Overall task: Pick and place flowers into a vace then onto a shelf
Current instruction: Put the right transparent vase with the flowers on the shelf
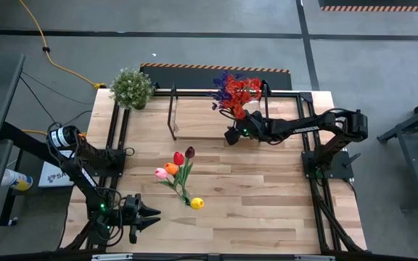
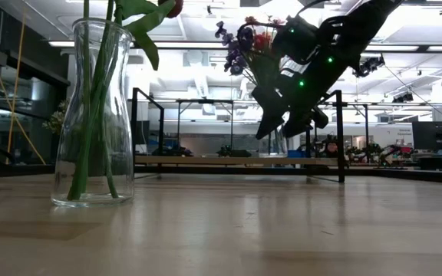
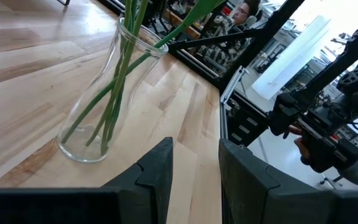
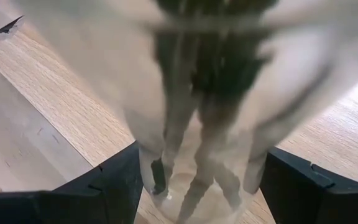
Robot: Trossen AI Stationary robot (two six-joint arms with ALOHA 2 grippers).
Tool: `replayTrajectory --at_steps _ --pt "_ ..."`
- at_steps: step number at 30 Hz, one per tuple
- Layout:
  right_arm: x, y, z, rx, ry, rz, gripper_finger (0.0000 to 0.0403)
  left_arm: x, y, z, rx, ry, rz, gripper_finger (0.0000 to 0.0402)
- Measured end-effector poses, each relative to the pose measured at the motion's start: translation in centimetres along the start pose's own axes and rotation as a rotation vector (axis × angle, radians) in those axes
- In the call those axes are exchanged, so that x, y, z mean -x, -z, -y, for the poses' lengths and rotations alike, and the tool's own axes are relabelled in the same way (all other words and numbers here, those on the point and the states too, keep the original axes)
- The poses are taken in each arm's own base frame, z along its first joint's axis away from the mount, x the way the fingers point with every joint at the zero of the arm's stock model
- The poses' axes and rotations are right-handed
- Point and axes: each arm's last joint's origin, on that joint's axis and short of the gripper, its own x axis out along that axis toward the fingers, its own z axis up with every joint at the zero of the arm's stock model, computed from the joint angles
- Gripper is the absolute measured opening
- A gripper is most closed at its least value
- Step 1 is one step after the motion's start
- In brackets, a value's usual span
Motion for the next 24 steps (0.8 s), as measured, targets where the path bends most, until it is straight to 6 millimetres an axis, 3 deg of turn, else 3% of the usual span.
replayTrajectory --at_steps 24 --pt "0.05 0.24 0.02 0.011 -0.022 -0.042 0.0273 0.0 0.0 -0.01 -0.001 0.0 0.0 0.0163"
